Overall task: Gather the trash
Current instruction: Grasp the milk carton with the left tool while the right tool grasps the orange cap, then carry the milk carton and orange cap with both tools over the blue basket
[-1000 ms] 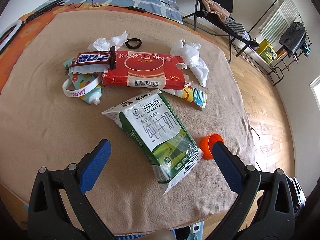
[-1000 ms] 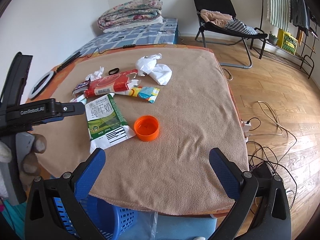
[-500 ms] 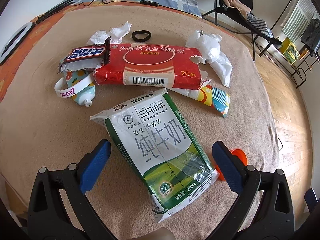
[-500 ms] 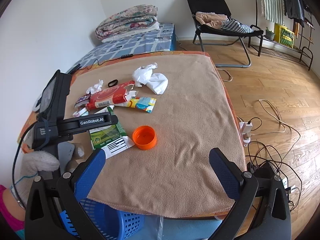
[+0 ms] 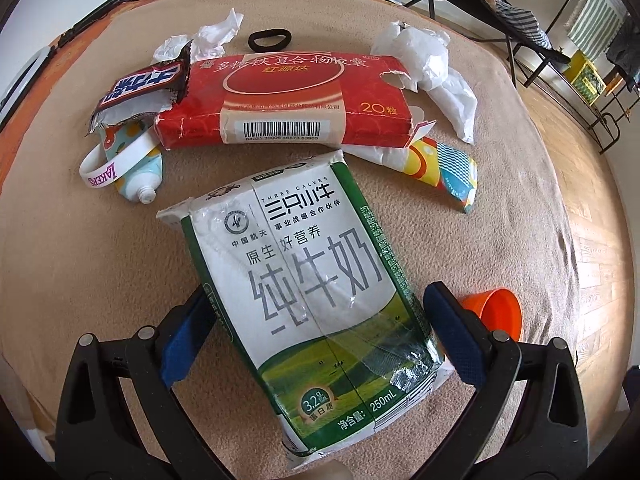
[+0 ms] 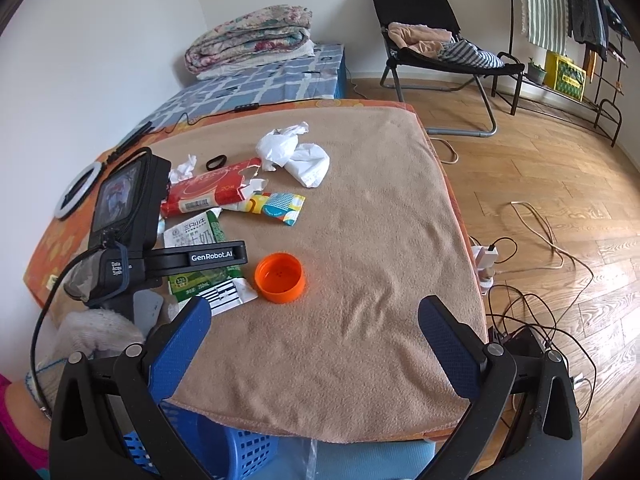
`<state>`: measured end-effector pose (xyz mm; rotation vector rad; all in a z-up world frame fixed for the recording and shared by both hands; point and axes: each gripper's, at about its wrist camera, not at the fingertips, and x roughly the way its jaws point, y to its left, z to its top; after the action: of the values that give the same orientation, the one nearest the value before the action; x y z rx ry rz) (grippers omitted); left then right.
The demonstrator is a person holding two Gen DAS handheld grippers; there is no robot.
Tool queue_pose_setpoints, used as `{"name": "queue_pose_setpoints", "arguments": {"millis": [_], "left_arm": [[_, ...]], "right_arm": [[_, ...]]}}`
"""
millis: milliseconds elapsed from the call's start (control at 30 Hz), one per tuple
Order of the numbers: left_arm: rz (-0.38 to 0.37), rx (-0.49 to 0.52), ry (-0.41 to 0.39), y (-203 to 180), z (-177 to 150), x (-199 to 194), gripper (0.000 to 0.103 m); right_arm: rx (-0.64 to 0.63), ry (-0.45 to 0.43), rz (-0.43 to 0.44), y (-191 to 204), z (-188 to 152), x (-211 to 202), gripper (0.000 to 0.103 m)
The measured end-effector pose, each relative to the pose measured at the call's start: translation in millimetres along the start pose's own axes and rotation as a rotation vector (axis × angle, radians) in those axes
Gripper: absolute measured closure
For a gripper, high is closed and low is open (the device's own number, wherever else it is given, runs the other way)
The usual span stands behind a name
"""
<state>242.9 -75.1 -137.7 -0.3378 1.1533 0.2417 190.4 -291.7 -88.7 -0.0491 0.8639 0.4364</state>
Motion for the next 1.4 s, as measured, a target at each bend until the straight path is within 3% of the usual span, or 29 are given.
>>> {"name": "queue_pose_setpoints", "arguments": {"millis": [67,267,667,733,767,867,1000,1400], "left_arm": [[-0.017,0.021,-0.004,6,-3,-5,0.013],[-0.041,0.086,0.000,29,-11,-19,0.024],[-0.071,0.256,0.024,78,-35,-39,0.024],[-0.069,0.250,0.018,82,-38,-42,0.024],[-0.066,0.246,0.018,84,-39,-43,0.023],[-0.063,0.254,0.000,82,-41,-43,0.024],[-0.084,0.256,-0.030,85,-47,-52,0.026],[-0.125,0.267,-0.053,104,-54,-85,0.026]], "right_arm": [[-0.010,0.023,-0.004,2,-2,9,0.001],[-0.054,0.109,-0.010,11,-9,48,0.001],[-0.097,0.169,-0.046,33,-5,107,0.008],[-0.107,0.180,-0.055,37,-6,113,0.017],[-0.109,0.190,-0.056,38,-7,116,0.032],[-0.104,0.193,-0.059,40,-6,118,0.036],[-0.098,0.183,-0.052,45,-3,115,0.058],[-0.155,0.139,-0.026,68,-5,97,0.059]]}}
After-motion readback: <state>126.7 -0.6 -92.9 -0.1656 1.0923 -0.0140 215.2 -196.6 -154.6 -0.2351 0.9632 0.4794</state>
